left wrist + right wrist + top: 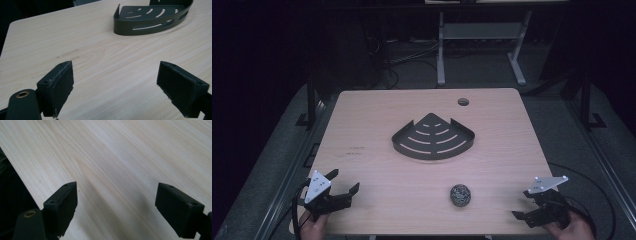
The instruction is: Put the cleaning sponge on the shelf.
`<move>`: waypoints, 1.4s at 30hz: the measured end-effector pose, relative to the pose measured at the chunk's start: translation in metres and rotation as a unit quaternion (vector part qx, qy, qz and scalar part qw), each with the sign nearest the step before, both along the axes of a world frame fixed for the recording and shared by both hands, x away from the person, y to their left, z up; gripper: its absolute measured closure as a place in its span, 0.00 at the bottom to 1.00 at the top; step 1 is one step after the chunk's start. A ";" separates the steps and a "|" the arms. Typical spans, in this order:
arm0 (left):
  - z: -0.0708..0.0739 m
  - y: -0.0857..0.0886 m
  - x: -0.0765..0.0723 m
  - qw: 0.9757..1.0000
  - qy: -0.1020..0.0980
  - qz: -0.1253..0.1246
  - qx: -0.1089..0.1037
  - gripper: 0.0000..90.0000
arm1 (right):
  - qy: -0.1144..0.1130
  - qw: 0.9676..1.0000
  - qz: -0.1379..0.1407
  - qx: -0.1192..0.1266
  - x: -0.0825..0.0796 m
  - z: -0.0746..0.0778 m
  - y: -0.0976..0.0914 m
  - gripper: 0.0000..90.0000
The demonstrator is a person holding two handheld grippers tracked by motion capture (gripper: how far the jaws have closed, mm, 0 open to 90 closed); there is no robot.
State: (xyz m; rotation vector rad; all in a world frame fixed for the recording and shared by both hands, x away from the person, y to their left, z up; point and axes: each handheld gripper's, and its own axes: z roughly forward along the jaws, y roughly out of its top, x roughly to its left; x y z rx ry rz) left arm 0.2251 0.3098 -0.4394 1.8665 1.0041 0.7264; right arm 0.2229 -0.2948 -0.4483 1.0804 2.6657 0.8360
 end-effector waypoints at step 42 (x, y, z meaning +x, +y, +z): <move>0.000 -0.002 -0.002 1.000 -0.001 -0.004 -0.006 0.15 | 0.000 0.991 0.128 -0.027 0.025 0.022 0.098 0.18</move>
